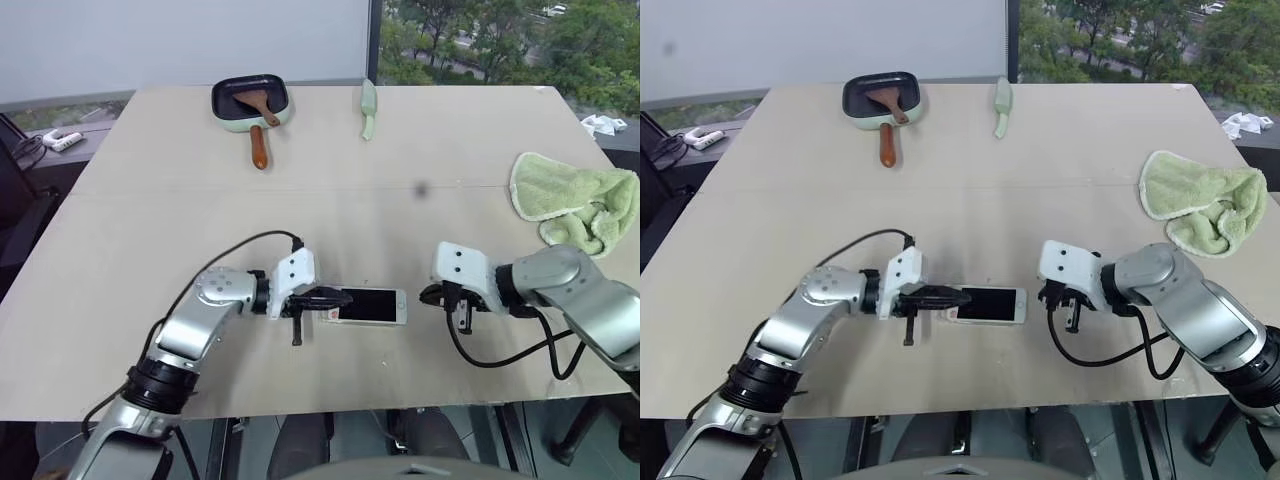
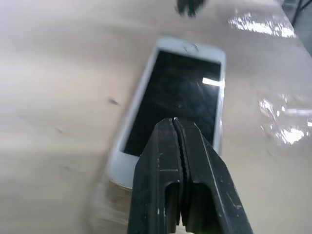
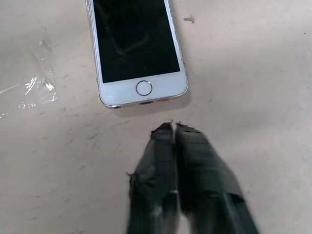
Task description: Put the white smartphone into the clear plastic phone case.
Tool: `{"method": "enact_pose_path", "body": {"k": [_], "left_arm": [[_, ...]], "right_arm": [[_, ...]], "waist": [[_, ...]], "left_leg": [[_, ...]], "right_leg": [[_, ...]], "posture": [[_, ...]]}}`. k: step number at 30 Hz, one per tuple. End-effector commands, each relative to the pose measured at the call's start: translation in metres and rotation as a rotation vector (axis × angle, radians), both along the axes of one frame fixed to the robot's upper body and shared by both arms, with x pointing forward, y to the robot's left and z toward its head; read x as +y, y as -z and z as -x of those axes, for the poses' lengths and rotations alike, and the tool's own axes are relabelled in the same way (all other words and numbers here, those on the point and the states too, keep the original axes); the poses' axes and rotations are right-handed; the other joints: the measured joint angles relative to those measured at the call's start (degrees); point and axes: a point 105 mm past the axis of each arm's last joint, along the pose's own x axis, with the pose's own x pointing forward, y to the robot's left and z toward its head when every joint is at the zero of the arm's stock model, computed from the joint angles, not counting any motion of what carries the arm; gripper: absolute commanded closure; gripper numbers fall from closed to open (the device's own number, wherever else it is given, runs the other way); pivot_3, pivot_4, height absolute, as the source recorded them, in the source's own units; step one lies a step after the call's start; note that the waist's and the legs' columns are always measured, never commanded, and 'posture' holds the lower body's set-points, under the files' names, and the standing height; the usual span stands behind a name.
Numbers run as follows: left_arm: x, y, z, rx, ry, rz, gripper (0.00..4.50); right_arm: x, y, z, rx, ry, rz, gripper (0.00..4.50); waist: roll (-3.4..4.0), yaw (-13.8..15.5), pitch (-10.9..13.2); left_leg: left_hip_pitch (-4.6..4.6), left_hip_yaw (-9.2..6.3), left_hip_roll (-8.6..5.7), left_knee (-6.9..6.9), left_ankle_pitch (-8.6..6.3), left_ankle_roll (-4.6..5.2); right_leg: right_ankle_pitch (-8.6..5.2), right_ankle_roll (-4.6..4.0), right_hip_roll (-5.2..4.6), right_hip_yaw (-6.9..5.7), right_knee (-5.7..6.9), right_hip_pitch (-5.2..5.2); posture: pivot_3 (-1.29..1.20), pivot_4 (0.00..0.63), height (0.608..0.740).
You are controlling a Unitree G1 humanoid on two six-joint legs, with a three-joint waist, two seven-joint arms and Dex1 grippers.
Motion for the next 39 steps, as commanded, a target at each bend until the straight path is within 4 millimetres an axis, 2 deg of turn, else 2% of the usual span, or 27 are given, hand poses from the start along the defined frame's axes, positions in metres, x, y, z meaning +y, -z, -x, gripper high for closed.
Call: {"method": "enact_pose_path", "body": {"k": [1,6,9,14,23,29,39], "left_arm": [[0.014,-0.021,0.003,-0.036,-0.024,-0.008,4.5],[0.055,-0.012,-0.001,-0.003,-0.124,-0.11,4.5],[0.063,-0.006,-0.002,0.004,-0.13,-0.152,4.5],[0.052,0.017,-0.001,0.049,-0.076,-0.15,4.5],[0.022,0.037,-0.006,0.058,-0.017,-0.124,4.5],[0.007,0.037,-0.002,0.053,0.001,-0.111,4.5],[-0.009,0.023,-0.001,0.05,0.007,-0.066,4.5]], "right_arm": [[0.006,-0.005,0.0,-0.037,-0.027,0.0,4.43],[0.013,0.0,0.002,-0.031,-0.043,0.009,4.43],[0.013,0.002,0.001,-0.038,-0.037,0.025,4.43],[0.012,0.004,-0.006,-0.068,-0.019,0.055,4.43],[0.005,0.006,-0.001,-0.04,-0.02,0.089,4.43],[0.007,0.005,0.004,-0.029,-0.031,0.093,4.43],[0.023,0.011,0.008,-0.016,-0.07,0.079,4.43]], "waist": [[0.02,0.0,0.01],[0.01,0.08,0.05],[0.03,0.35,0.07],[0.03,0.41,0.08],[0.04,0.81,0.07],[0.05,1.75,0.06],[0.05,1.6,0.06]], "left_leg": [[0.0,0.0,0.0,-0.01,0.0,0.0],[-0.01,0.03,0.0,-0.02,0.0,0.0],[-0.01,0.03,0.0,-0.02,0.0,0.0],[-0.04,0.12,-0.04,-0.02,0.0,0.0],[-0.07,0.14,-0.06,0.0,0.0,0.0],[-0.07,0.15,-0.08,0.05,0.0,0.0],[-0.07,0.04,-0.09,0.06,0.0,0.0]], "right_leg": [[0.0,0.0,0.0,0.01,-0.01,0.0],[-0.01,0.0,-0.02,0.01,-0.06,-0.02],[-0.02,-0.02,-0.03,0.0,-0.05,-0.03],[-0.02,-0.02,-0.1,0.01,-0.08,-0.04],[-0.01,0.0,-0.09,0.01,-0.06,-0.04],[-0.01,0.0,-0.12,-0.02,-0.05,-0.01],[-0.01,0.0,-0.1,-0.04,-0.04,0.0]], "posture": [[0.0,0.15,0.74],[0.0,0.15,0.74],[0.0,0.15,0.74],[0.0,0.15,0.74],[0.0,0.15,0.74],[0.0,0.15,0.74],[0.0,0.15,0.74]]}}
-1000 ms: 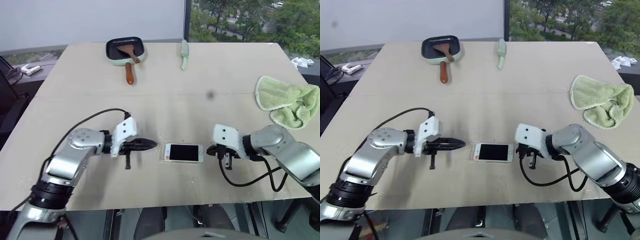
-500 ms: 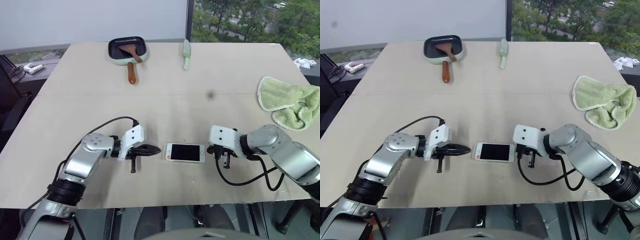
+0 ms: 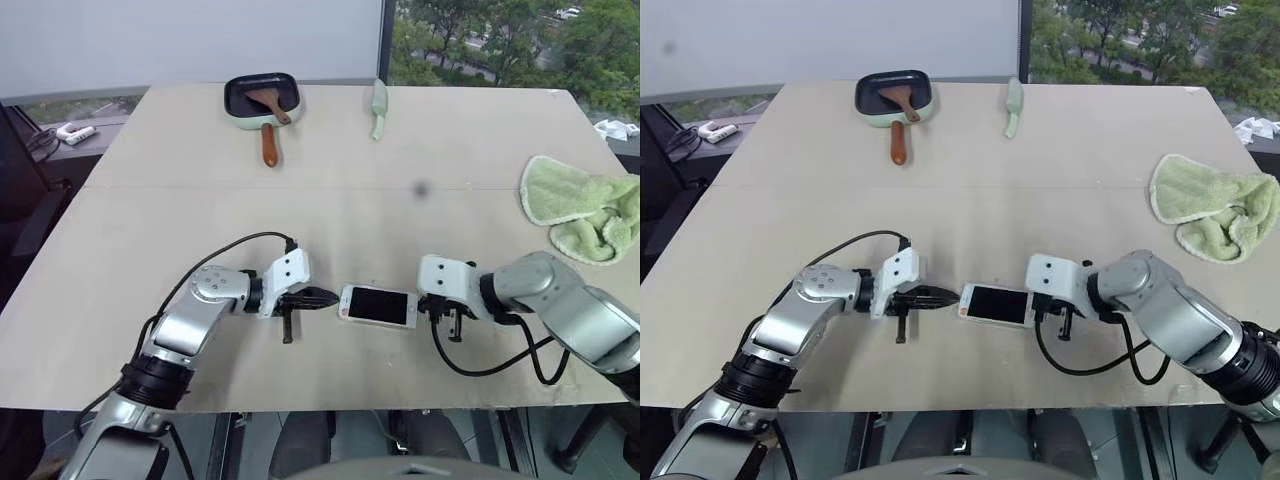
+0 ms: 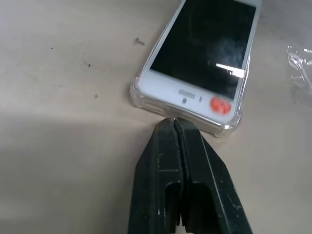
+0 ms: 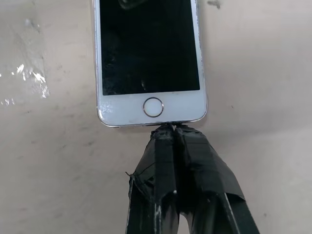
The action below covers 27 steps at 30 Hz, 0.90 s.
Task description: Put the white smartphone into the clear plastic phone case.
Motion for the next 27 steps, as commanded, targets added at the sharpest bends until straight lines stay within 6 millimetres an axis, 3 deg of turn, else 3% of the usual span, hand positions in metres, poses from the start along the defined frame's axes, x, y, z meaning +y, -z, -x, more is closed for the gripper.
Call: {"method": "enact_pose_path", "body": {"k": [1,7,11,14,16,20,27], "left_arm": [[-0.017,-0.007,0.007,-0.014,0.056,0.036,4.5],[-0.023,-0.005,0.011,0.0,0.068,0.053,4.5],[-0.022,-0.005,0.011,-0.002,0.064,0.054,4.5],[-0.017,-0.011,-0.003,-0.047,-0.006,0.08,4.5],[-0.014,-0.014,-0.009,-0.071,-0.039,0.092,4.5],[-0.013,-0.012,-0.01,-0.078,-0.049,0.095,4.5],[0.001,-0.02,-0.03,-0.172,-0.168,0.125,4.5]], "right_arm": [[0.017,-0.005,0.005,-0.03,-0.067,-0.025,4.43],[0.033,-0.004,0.0,-0.053,-0.068,-0.045,4.43],[0.03,-0.006,-0.007,-0.078,-0.035,-0.05,4.43],[0.009,-0.018,-0.037,-0.198,0.068,-0.054,4.43],[-0.001,-0.026,-0.046,-0.233,0.102,-0.08,4.43],[-0.004,-0.035,-0.052,-0.273,0.125,-0.151,4.43],[-0.045,-0.027,-0.042,-0.207,0.244,-0.142,4.43]], "waist": [[0.0,-0.04,0.0],[-0.03,-0.37,-0.02],[-0.04,-0.74,-0.04],[-0.04,-1.02,-0.04],[-0.04,-0.96,-0.02],[-0.05,-1.12,-0.01],[-0.04,-0.99,-0.01]], "left_leg": [[0.0,0.0,0.0,0.0,0.0,0.0],[0.06,0.0,0.01,0.01,0.0,0.0],[0.11,-0.03,0.04,0.01,0.0,0.0],[0.12,-0.02,0.04,0.05,0.01,0.0],[0.08,0.03,0.02,0.1,0.01,0.0],[0.0,0.01,0.01,0.05,0.01,0.0],[-0.1,-0.15,0.01,-0.1,0.0,0.01]], "right_leg": [[0.0,0.0,0.0,0.01,0.0,0.0],[0.0,-0.01,0.02,0.02,0.06,0.01],[0.0,-0.01,0.07,0.04,0.08,0.03],[0.01,-0.01,0.07,0.06,0.08,0.05],[0.01,0.0,0.04,0.08,0.07,0.05],[0.02,0.01,0.05,0.07,0.04,0.0],[0.01,0.01,0.07,0.04,-0.09,-0.07]], "posture": [[0.0,0.15,0.74],[0.0,0.15,0.74],[0.0,0.15,0.74],[0.0,0.15,0.74],[0.0,0.15,0.74],[0.0,0.15,0.74],[0.0,0.15,0.74]]}}
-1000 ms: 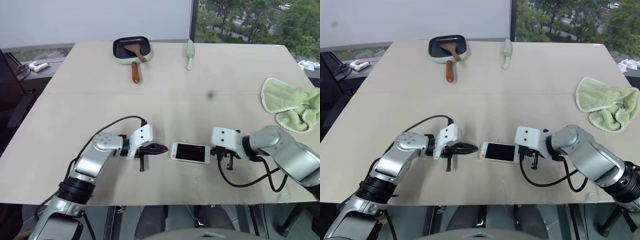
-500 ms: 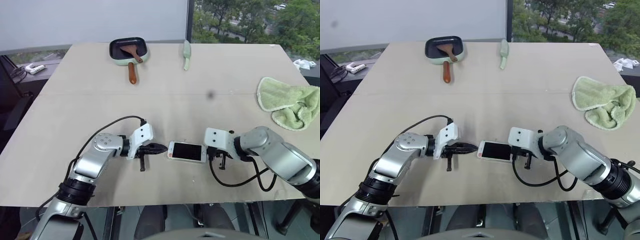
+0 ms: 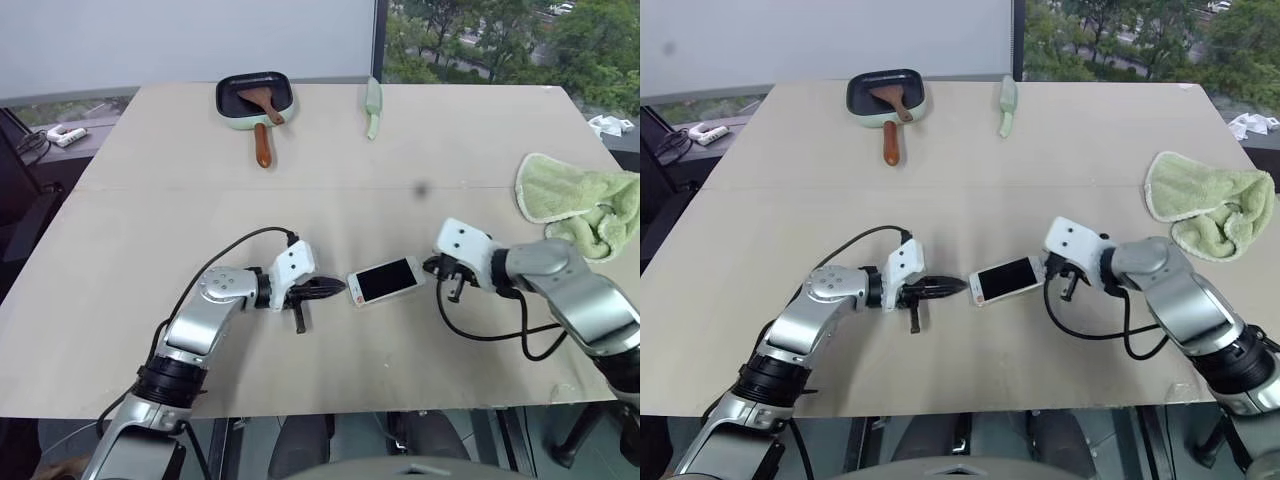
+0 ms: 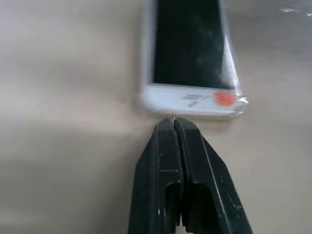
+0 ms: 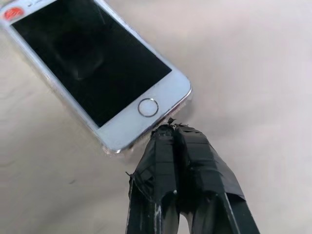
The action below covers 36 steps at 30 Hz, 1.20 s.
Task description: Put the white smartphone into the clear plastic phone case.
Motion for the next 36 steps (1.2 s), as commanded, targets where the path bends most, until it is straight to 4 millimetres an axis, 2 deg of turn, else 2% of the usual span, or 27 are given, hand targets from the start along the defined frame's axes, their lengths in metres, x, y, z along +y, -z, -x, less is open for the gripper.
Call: {"method": "enact_pose_path", "body": {"k": [1,3,5,6,8,10,13,15,20,23,26,31,36], "left_arm": [[0.005,-0.017,-0.012,-0.106,-0.054,0.035,4.5],[0.004,-0.02,-0.012,-0.117,-0.061,0.049,4.5],[0.003,-0.021,-0.009,-0.107,-0.053,0.064,4.5],[0.003,-0.023,-0.008,-0.102,-0.056,0.078,4.5],[0.001,-0.03,-0.004,-0.104,-0.057,0.118,4.5],[-0.005,-0.043,-0.001,-0.097,-0.046,0.205,4.5],[-0.017,-0.051,0.007,-0.065,-0.001,0.275,4.5],[-0.023,-0.044,0.013,-0.047,0.029,0.245,4.5],[-0.032,-0.019,0.013,-0.006,0.024,0.174,4.5],[-0.034,-0.004,0.011,0.012,0.01,0.127,4.5],[-0.034,0.002,0.009,0.027,-0.013,0.129,4.5],[-0.033,0.009,0.01,0.034,-0.013,0.1,4.5],[-0.033,0.013,0.012,0.04,-0.007,0.089,4.5]], "right_arm": [[-0.021,-0.012,0.0,-0.044,0.044,0.023,4.43],[-0.032,-0.013,-0.006,-0.077,0.086,0.048,4.43],[-0.039,-0.022,-0.02,-0.166,0.133,0.039,4.43],[-0.035,-0.029,-0.025,-0.213,0.127,-0.011,4.43],[-0.018,-0.045,-0.03,-0.265,0.118,-0.217,4.43],[0.006,-0.055,-0.022,-0.285,0.029,-0.435,4.43],[0.027,-0.054,-0.007,-0.244,-0.024,-0.687,4.43],[0.032,-0.043,-0.004,-0.19,-0.015,-0.788,4.43],[0.039,0.003,0.0,-0.073,-0.006,-0.833,4.43],[0.034,0.035,-0.002,0.005,0.038,-0.752,4.43],[0.023,0.068,-0.009,0.113,0.171,-0.685,4.43],[0.022,0.09,0.002,0.317,0.243,-0.651,4.43],[0.029,0.096,0.015,0.475,0.283,-0.658,4.43]], "waist": [[0.0,-0.02,0.0],[0.0,-0.13,0.0],[0.0,-0.43,0.0],[-0.01,-0.52,0.0],[-0.01,-0.7,0.0],[-0.01,-0.72,0.01],[-0.01,-0.18,0.01],[-0.01,0.05,0.01],[0.0,-0.05,0.01],[0.01,-0.37,0.01],[0.01,-0.59,-0.08],[-0.01,-0.45,-0.35],[-0.24,-0.42,-0.79]], "left_leg": [[0.01,0.01,-0.01,0.02,0.0,0.0],[0.03,0.02,-0.02,0.05,0.0,0.0],[0.08,0.04,-0.02,0.07,0.0,0.0],[0.09,0.05,-0.02,0.06,0.0,0.0],[0.11,0.06,-0.01,0.06,0.0,0.0],[0.13,0.01,0.02,0.03,0.0,0.0],[0.06,-0.14,0.05,0.0,0.0,0.0],[0.01,-0.14,0.03,0.01,0.0,-0.01],[0.15,0.0,-0.12,0.07,0.0,-0.01],[0.21,0.01,-0.12,0.09,0.0,-0.01],[0.32,0.0,-0.06,0.08,0.0,-0.01],[0.51,-0.01,-0.05,0.09,0.0,-0.01],[1.26,-0.02,-0.04,-0.05,-0.01,0.0]], "right_leg": [[0.0,0.0,-0.02,0.0,0.01,0.01],[0.0,0.0,-0.02,0.02,0.03,0.02],[0.0,0.01,-0.01,0.05,0.08,0.03],[0.0,0.0,0.0,0.07,0.1,0.04],[0.01,0.01,0.05,0.11,0.13,0.02],[0.0,0.0,0.13,0.14,0.15,0.01],[0.0,0.01,0.14,0.03,0.1,0.02],[0.0,0.01,0.07,-0.02,0.06,0.02],[0.01,0.02,-0.05,0.09,0.06,0.14],[0.01,0.02,-0.01,0.12,0.16,0.14],[0.01,0.01,0.07,0.14,0.22,0.15],[0.01,0.0,0.06,0.14,0.22,0.36],[-0.13,-0.21,0.02,0.12,0.04,1.13]], "posture": [[0.0,0.15,0.74],[0.0,0.15,0.74],[0.0,0.15,0.74],[0.0,0.15,0.74],[0.0,0.15,0.74],[0.0,0.15,0.74],[0.0,0.15,0.74],[0.0,0.15,0.74],[0.0,0.15,0.74],[0.0,0.15,0.74],[0.0,0.15,0.74],[0.0,0.15,0.74],[0.0,0.15,0.74]]}}
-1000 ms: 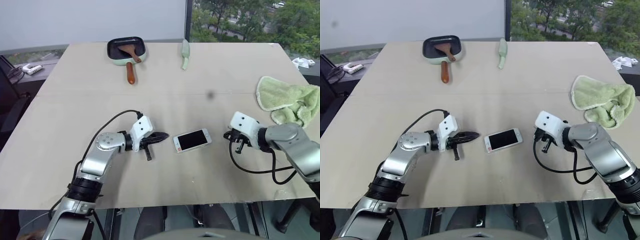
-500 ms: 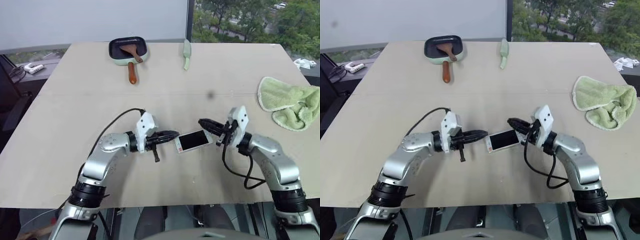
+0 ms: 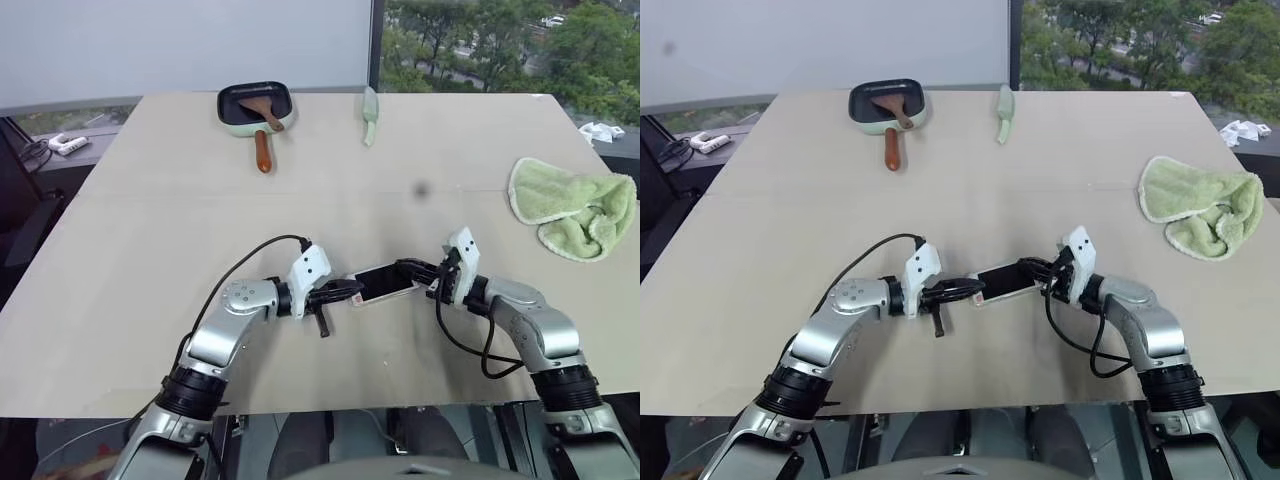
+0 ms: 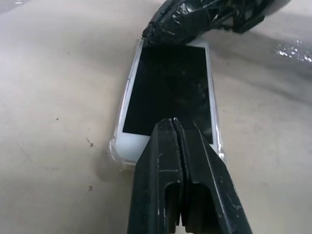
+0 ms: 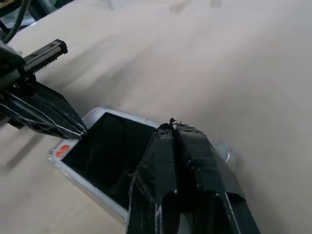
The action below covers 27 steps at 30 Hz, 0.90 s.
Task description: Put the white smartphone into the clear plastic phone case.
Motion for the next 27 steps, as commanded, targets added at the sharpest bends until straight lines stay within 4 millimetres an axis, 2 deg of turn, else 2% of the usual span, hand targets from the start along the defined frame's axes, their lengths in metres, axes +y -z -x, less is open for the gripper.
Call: {"method": "enact_pose_path", "body": {"k": [1,5,7,10,12,15,19,24,27], "left_arm": [[0.001,0.001,0.001,-0.005,0.005,-0.004,4.5],[0.0,0.0,0.0,-0.007,0.006,-0.003,4.5],[0.0,0.0,0.001,-0.005,0.011,-0.004,4.5],[0.001,0.001,0.001,-0.003,0.014,-0.008,4.5],[0.001,0.002,0.001,-0.002,0.014,-0.009,4.5],[0.001,0.003,0.001,0.0,0.017,-0.01,4.5],[0.0,0.003,0.0,-0.001,0.02,-0.008,4.5],[0.0,0.003,0.0,-0.002,0.021,-0.005,4.5],[-0.001,0.003,0.0,-0.002,0.019,-0.004,4.5]], "right_arm": [[-0.007,0.05,0.023,0.28,0.035,0.056,4.43],[-0.012,0.057,0.023,0.336,0.083,0.065,4.43],[-0.011,0.05,0.019,0.279,0.085,0.059,4.43],[-0.001,0.01,0.011,0.107,0.036,-0.121,4.43],[0.0,-0.01,0.01,-0.035,0.006,-0.17,4.43],[-0.003,-0.023,0.011,-0.147,-0.013,-0.213,4.43],[-0.011,-0.01,0.011,-0.223,-0.051,-0.1,4.43],[-0.018,-0.017,-0.001,-0.283,0.027,-0.158,4.43],[-0.021,-0.008,-0.003,-0.282,0.035,-0.113,4.43]], "waist": [[-0.04,0.01,-0.17],[-0.03,0.05,-0.52],[-0.05,0.05,-0.68],[-0.02,0.12,-0.66],[0.08,0.09,-0.59],[0.22,0.01,-0.42],[0.36,-0.04,-0.3],[0.39,-0.06,-0.27],[0.42,-0.02,-0.24]], "left_leg": [[0.0,0.0,0.0,-0.01,0.0,0.0],[-0.01,-0.02,0.0,-0.06,0.0,0.0],[0.0,-0.01,0.0,-0.16,0.0,0.0],[-0.01,-0.02,0.0,-0.17,0.0,0.0],[-0.07,-0.04,-0.01,-0.18,0.0,0.0],[-0.13,0.01,-0.02,-0.32,0.0,0.0],[-0.14,0.1,-0.03,-0.34,0.0,0.0],[-0.13,0.13,-0.03,-0.43,0.0,0.0],[-0.13,0.17,-0.03,-0.43,0.0,0.0]], "right_leg": [[0.0,0.0,0.0,0.0,0.0,0.0],[-0.01,-0.01,-0.01,-0.01,-0.03,0.0],[-0.01,-0.01,0.0,-0.02,-0.09,-0.01],[-0.01,0.0,0.0,-0.03,-0.11,-0.01],[0.01,0.04,0.0,-0.04,-0.13,-0.05],[0.09,0.19,0.0,0.0,-0.22,-0.15],[0.1,0.2,0.01,0.09,-0.19,-0.26],[0.1,0.19,0.02,0.12,-0.18,-0.29],[0.1,0.19,0.01,0.15,-0.18,-0.31]], "posture": [[0.0,0.15,0.74],[0.0,0.15,0.74],[0.0,0.15,0.74],[0.0,0.15,0.74],[0.0,0.15,0.74],[0.0,0.15,0.74],[0.0,0.15,0.74],[0.0,0.15,0.74],[0.0,0.15,0.74]]}}
